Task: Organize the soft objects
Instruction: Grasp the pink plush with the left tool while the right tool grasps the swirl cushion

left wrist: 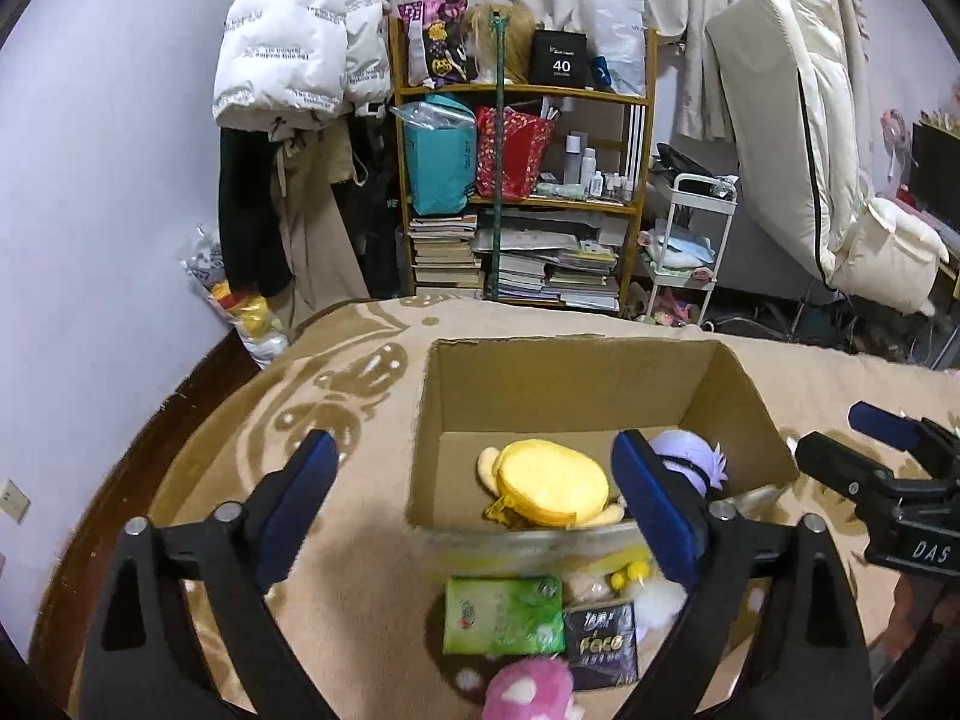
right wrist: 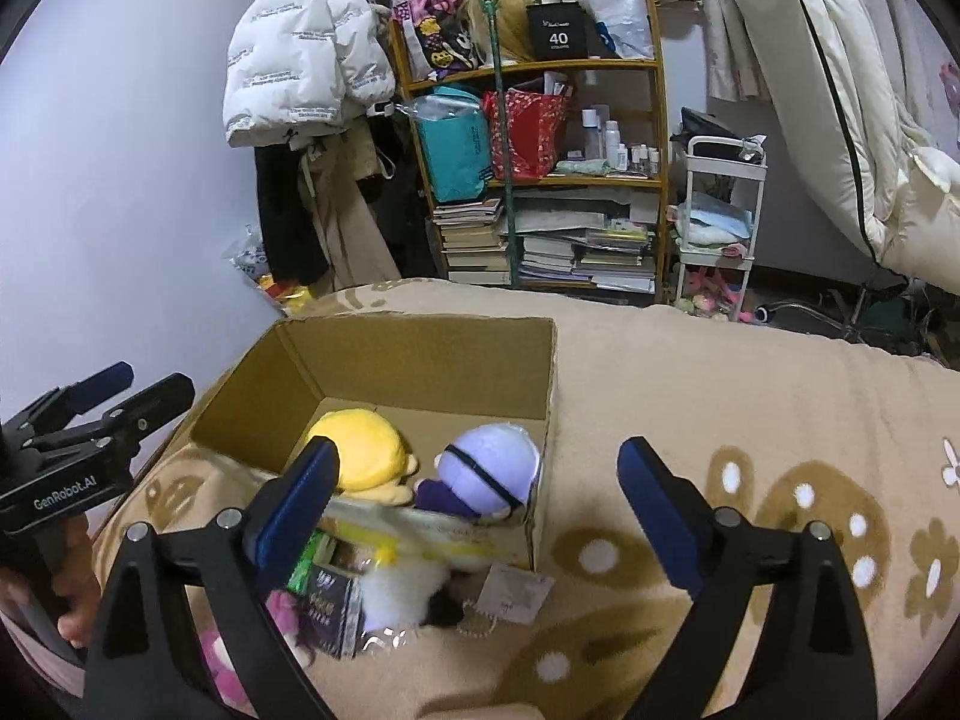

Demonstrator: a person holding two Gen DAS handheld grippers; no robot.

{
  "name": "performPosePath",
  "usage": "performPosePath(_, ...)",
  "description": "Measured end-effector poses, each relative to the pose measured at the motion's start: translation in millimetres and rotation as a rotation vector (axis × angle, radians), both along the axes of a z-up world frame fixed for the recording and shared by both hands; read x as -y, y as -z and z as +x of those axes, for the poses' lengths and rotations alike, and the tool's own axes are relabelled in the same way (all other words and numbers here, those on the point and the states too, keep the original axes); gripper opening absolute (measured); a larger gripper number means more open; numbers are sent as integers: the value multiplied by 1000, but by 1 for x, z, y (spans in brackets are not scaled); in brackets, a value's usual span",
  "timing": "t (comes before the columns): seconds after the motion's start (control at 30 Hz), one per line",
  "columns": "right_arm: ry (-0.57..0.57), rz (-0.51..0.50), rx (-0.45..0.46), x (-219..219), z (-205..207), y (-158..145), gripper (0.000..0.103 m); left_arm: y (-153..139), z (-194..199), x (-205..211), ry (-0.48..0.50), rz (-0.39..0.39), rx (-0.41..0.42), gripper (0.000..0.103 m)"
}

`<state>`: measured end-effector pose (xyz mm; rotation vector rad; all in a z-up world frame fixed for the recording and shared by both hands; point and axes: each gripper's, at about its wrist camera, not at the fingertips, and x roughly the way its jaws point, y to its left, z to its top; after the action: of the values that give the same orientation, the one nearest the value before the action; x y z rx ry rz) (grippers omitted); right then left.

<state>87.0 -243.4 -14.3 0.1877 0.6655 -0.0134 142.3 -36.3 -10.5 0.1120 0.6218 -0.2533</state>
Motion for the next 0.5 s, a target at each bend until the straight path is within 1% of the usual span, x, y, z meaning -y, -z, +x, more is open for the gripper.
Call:
performPosePath(0.07,-5,2,-7,-2,-9,-1,98,-3,-13,-4,8,25,6,95)
performPosePath(0.17,-13,-6,-26,-6,-22,-1,98,-4,-30,-12,-1,38,-3,96)
performPosePath(0.33,-11,-34,-83,-12,-37,1,98,1,-48,-19,3,35,-89,96)
performPosePath(0.5,-33,-24,-132,-19,-48,8,98,4,-65,-17,4,75,-112,96)
